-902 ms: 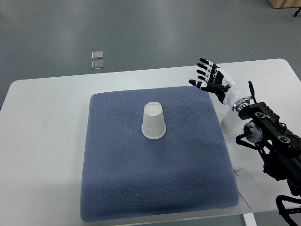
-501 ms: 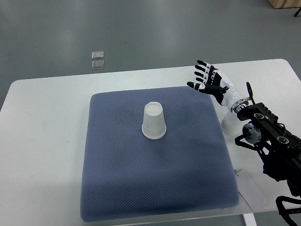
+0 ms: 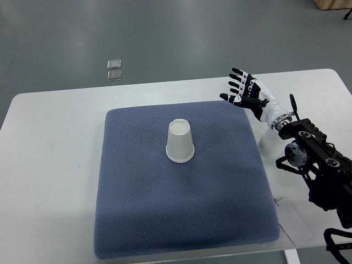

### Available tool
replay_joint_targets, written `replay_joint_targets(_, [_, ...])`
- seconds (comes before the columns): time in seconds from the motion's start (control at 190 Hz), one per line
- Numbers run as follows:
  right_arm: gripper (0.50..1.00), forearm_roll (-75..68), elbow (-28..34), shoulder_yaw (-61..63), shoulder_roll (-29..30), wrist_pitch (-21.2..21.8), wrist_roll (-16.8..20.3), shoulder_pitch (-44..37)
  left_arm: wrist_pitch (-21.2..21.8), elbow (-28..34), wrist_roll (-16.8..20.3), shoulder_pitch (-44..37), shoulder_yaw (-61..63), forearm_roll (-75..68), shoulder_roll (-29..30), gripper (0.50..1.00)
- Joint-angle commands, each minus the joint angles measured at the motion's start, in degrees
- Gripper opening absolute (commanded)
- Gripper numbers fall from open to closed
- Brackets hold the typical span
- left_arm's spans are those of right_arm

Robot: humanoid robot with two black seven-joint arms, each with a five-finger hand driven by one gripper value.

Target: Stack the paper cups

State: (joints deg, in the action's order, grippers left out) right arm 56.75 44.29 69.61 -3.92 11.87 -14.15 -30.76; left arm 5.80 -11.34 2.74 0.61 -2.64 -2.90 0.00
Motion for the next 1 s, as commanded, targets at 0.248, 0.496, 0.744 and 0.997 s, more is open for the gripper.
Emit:
replay_joint_targets(0.248, [0.917, -0.2, 1.5, 0.1, -1.3, 0.1, 0.0, -1.3, 0.0, 0.0, 0.1, 0.0, 0.0, 0.0, 0.0, 1.0])
replay_joint_targets(0.496, [0.917, -0.2, 1.5, 0.0, -5.0, 2.1, 0.0, -2.2, 0.0, 0.0, 0.1, 0.0, 0.0, 0.0, 0.0, 1.0])
replay_joint_targets(0.744, [0.917, 0.6, 3.7, -0.5, -10.1, 4.3, 0.0, -3.6, 0.0, 0.0, 0.0, 0.0, 0.0, 0.0, 0.0, 1.0])
replay_joint_targets(0.997, [0.917, 8.4, 8.9, -15.3, -25.0, 6.5, -4.0, -9.2, 0.0, 0.0, 0.0, 0.0, 0.0, 0.0, 0.0, 1.0])
